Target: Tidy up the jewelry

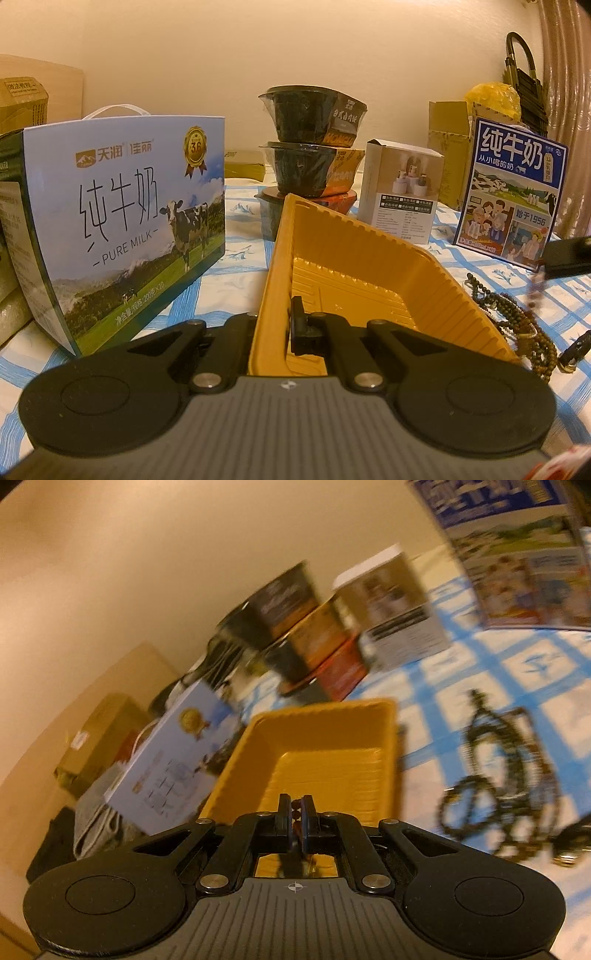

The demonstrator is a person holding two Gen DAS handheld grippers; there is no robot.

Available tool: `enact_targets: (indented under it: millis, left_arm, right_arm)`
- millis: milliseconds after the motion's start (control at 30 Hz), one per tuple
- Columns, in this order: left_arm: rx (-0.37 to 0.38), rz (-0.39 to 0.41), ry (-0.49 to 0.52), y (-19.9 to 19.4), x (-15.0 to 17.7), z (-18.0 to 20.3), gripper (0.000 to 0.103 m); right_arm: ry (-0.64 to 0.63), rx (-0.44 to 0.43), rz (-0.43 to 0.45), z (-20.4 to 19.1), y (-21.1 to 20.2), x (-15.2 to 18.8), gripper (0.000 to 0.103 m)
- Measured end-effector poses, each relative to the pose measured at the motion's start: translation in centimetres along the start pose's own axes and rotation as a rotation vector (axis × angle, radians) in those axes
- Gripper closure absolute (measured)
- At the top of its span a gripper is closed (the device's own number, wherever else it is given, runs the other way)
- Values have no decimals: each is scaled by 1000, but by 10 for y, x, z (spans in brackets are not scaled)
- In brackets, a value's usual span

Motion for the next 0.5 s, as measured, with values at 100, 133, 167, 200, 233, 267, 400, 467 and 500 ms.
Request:
enact_targets:
  millis: [100,133,167,200,233,267,400,467,500]
  left_arm:
    - [1,1,1,0,0,0,100]
    - [1,1,1,0,0,0,100]
    - [1,0,1,0,0,0,100]
    - [1,1,0,0,0,0,100]
    - [1,1,1,0,0,0,100]
    - [1,1,2,0,0,0,100]
    - [0,1,0,0,0,0,100]
    - [1,1,1,0,0,0,100]
    - [1,1,2,0,0,0,100]
  right_arm:
    - [-20,-4,-39,-8,26,5,99]
    - [-26,2,-48,-9,35,7,99]
    - [-33,10,-60,-10,43,8,99]
    - [-36,14,-68,-10,50,9,99]
    - [-40,23,-74,-9,57,9,99]
    - [-45,33,-81,-8,63,10,99]
    - [-59,77,-86,-2,75,11,98]
    - [-61,85,-76,0,76,9,98]
    - [-61,86,-74,0,75,7,97]
Point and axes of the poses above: each gripper's, at about its wrist camera, not at the fingertips, and y roughly the way its jaws point, z to its right, x to its underside, the point moved 6 cm from there along y, roughly the way its jaws point, and after that the axes turned 11 degrees about -y, right-handed, at the moved point
